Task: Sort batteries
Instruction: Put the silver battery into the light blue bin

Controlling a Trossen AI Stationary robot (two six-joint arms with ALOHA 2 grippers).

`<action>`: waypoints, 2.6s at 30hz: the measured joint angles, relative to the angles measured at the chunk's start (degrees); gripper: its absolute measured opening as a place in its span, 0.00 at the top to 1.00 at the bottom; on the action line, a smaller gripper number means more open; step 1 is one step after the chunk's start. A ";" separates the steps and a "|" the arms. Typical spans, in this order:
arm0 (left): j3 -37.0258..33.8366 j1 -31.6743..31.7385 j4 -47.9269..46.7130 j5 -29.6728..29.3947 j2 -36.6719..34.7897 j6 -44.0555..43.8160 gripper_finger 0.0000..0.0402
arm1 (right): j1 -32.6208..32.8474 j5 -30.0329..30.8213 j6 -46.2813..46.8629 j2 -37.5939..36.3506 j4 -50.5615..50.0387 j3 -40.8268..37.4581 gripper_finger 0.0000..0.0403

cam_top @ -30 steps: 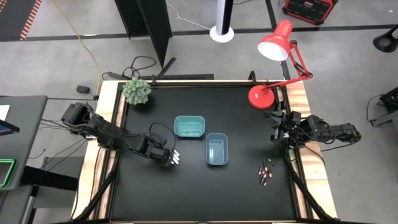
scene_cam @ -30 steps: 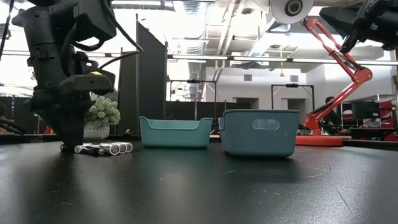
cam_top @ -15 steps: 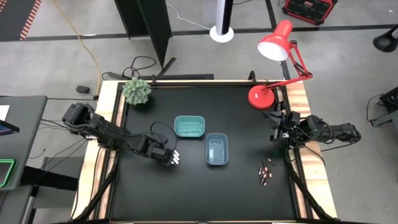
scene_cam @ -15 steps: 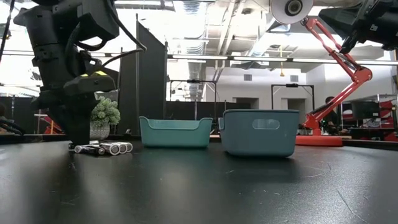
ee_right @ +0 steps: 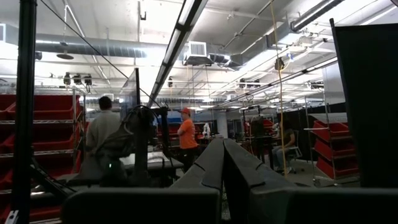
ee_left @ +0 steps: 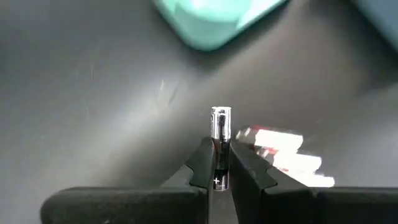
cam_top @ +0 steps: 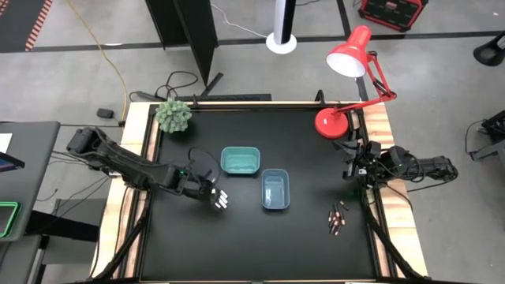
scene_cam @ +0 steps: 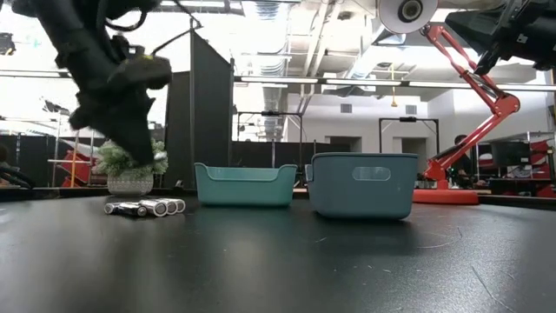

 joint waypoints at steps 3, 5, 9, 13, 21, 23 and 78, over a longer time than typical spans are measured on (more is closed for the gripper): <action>0.01 0.25 3.57 -2.75 -2.63 4.89 0.93 | 0.00 0.00 0.00 0.00 -0.01 0.00 0.93; 0.04 0.66 6.64 -4.02 -4.08 9.03 0.93 | 0.00 -0.01 -0.01 -0.02 0.00 0.00 0.93; 0.04 2.17 13.73 -5.73 -5.97 18.05 0.93 | 0.00 0.00 0.00 0.00 0.00 0.00 0.93; 0.04 4.90 19.47 -5.74 -6.16 25.36 0.93 | 0.00 -0.01 0.00 0.00 0.00 0.00 0.93; 0.07 13.06 22.15 -5.74 -6.10 28.34 0.93 | 0.00 0.01 0.00 0.00 -0.02 0.00 0.93; 0.07 14.80 22.10 -5.69 -6.10 28.31 0.93 | 0.00 0.01 0.00 0.00 -0.02 0.00 0.93; 4.96 0.84 4.93 11.64 0.88 35.09 0.68 | 0.00 0.01 0.00 -0.01 -0.38 -0.02 0.93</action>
